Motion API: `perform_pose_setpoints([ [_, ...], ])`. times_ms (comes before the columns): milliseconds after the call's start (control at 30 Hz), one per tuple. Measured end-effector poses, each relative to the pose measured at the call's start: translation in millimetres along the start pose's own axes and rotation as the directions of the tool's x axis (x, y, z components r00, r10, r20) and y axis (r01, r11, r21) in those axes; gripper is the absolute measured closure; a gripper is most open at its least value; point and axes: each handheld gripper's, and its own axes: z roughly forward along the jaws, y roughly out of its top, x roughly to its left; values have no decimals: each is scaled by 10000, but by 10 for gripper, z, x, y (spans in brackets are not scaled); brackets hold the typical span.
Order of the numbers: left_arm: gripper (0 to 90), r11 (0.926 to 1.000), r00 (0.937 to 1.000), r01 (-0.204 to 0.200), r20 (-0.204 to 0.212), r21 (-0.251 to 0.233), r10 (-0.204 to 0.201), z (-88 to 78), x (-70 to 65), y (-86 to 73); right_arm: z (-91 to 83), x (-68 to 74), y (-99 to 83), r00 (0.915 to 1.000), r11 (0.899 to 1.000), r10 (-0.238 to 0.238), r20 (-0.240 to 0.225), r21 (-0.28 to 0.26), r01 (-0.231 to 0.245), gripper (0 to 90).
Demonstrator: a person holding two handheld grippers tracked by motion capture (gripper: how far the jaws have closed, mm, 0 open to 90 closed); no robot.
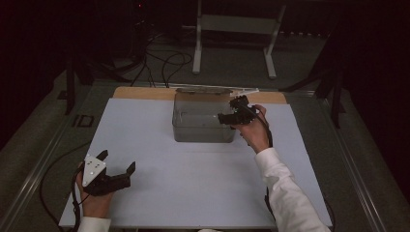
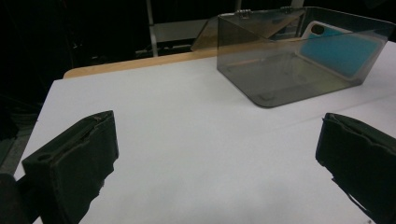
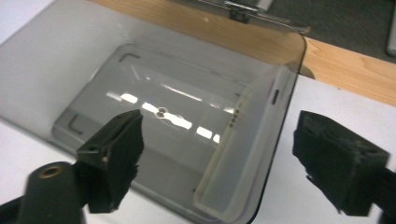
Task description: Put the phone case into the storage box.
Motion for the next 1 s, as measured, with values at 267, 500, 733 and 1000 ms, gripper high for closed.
perform_pose_setpoints([
  [267,1,10000,10000,29,33,-23,-29,0,0,4,-189,-28,-216,9989,9965,-224,-414,-812,190,147],
  [500,1,10000,10000,-19,77,-7,19,-1,-3,16,-356,-76,-407,9969,9905,-780,27,-1134,778,146],
  [733,1,10000,9999,-37,144,-26,37,-4,-2,36,-510,-163,-647,9977,9818,-682,57,-1770,681,149],
  [1000,1,10000,9996,-88,259,-1,88,4,-4,49,-634,-187,-955,9958,9743,-847,340,-2065,899,138],
])
